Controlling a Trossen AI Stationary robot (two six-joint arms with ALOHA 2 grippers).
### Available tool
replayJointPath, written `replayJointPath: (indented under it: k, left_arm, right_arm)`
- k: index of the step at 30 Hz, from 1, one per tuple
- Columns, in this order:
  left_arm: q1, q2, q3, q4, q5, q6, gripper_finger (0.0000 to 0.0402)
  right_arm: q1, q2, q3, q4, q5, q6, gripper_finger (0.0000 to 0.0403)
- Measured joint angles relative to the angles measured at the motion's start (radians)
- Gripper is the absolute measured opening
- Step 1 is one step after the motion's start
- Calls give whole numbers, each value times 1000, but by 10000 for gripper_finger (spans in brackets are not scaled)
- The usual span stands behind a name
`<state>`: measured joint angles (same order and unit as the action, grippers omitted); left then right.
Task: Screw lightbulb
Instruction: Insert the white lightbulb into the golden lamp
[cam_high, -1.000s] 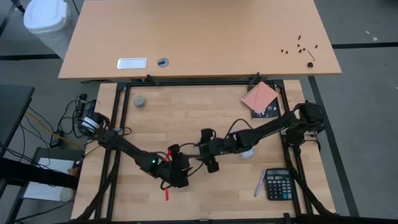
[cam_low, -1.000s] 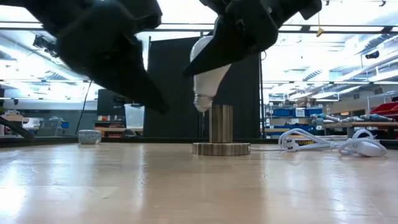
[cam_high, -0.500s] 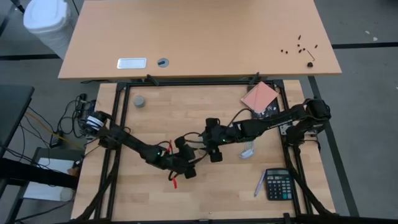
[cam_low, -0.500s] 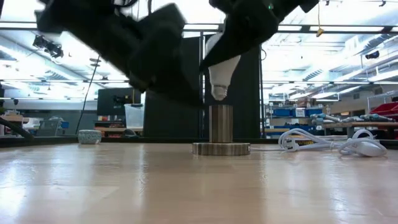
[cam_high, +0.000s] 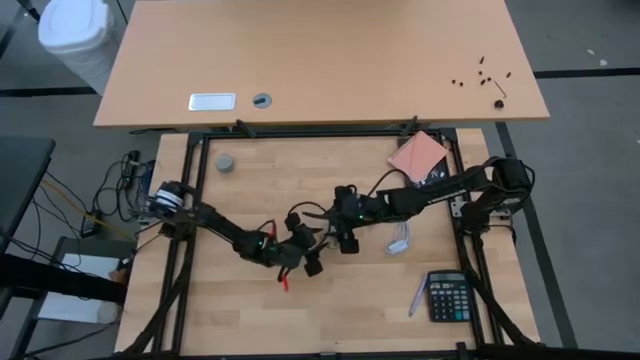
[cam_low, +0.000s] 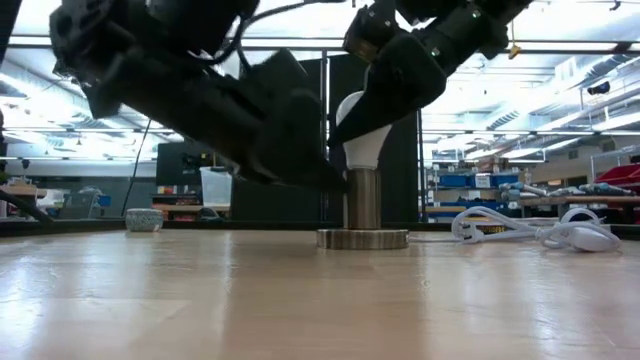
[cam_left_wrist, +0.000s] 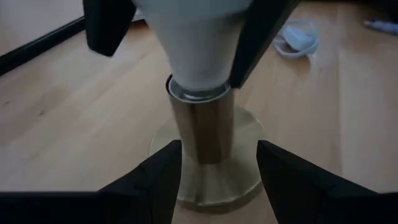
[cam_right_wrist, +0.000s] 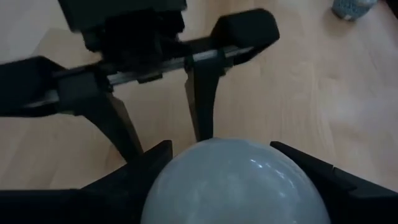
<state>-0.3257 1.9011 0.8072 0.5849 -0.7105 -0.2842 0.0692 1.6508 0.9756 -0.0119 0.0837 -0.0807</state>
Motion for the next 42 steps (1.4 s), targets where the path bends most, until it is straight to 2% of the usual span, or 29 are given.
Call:
replayJointPath:
  k: [5, 8, 17, 30, 42]
  left_arm:
    - [11, 58, 1, 157, 2, 95, 214]
    - [25, 93, 3, 209, -2, 96, 214]
    - [53, 119, 30, 222, -54, 141, 214]
    - [107, 119, 38, 237, 95, 149, 214]
    - [110, 119, 38, 234, 105, 149, 214]
  right_arm:
    - [0, 0, -6, 10, -2, -4, 273]
    - [0, 0, -6, 7, -3, -6, 273]
    - [0, 1, -8, 6, -45, 10, 278]
    - [-22, 1, -8, -7, -51, 11, 275]
    - [-32, 0, -7, -59, -56, 25, 275]
